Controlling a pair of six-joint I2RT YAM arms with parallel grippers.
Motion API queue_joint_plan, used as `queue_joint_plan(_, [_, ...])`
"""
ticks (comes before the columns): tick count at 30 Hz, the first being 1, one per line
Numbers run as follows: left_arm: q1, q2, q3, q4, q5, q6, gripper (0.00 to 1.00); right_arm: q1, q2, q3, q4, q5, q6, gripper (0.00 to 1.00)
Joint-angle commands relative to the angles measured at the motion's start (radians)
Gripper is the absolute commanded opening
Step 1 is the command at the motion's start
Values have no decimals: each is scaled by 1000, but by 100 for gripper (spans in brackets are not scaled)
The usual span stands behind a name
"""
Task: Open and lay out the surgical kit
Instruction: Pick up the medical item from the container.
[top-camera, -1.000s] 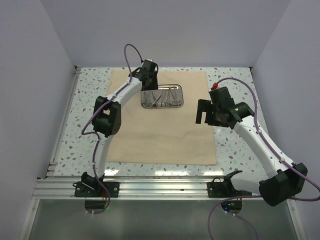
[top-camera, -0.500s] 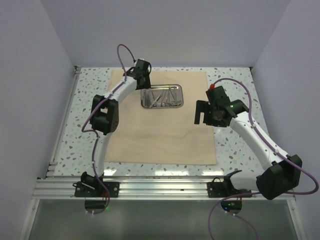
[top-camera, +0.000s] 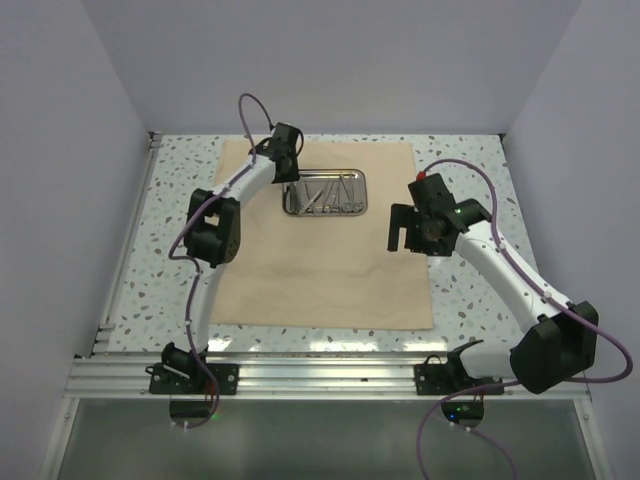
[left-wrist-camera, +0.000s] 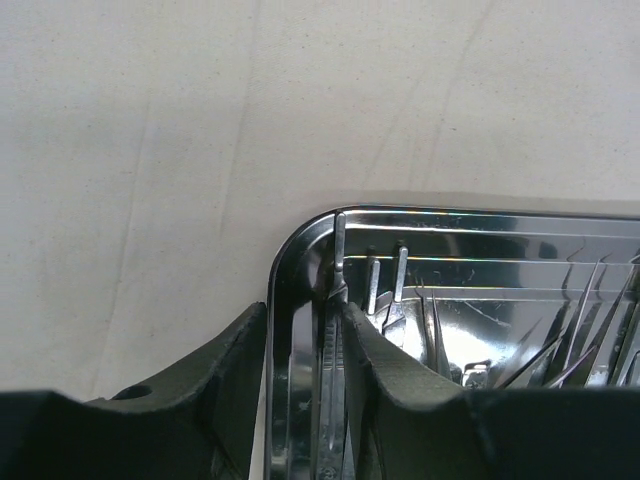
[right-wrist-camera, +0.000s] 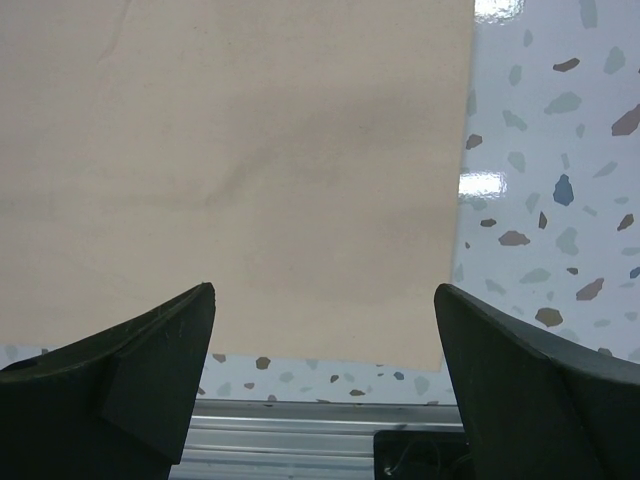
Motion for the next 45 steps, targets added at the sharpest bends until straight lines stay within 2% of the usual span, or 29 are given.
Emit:
queue_joint_plan(1, [-6,3,71,30,-16,18,39,-2,-3,-4,26,0,-11,95])
queue_joint_plan(10, [-39,-9,91,38,-82,46,42,-3,2,-16,40,-16,-13,94])
queue_joint_plan(27, [-32,60,126,19,-77,21,41,-6,-18,-48,32,-8,-19,94])
queue_joint_plan(45, [-9,89,85,24,-45,10,38,-8,-3,-59,40,1,-19,93])
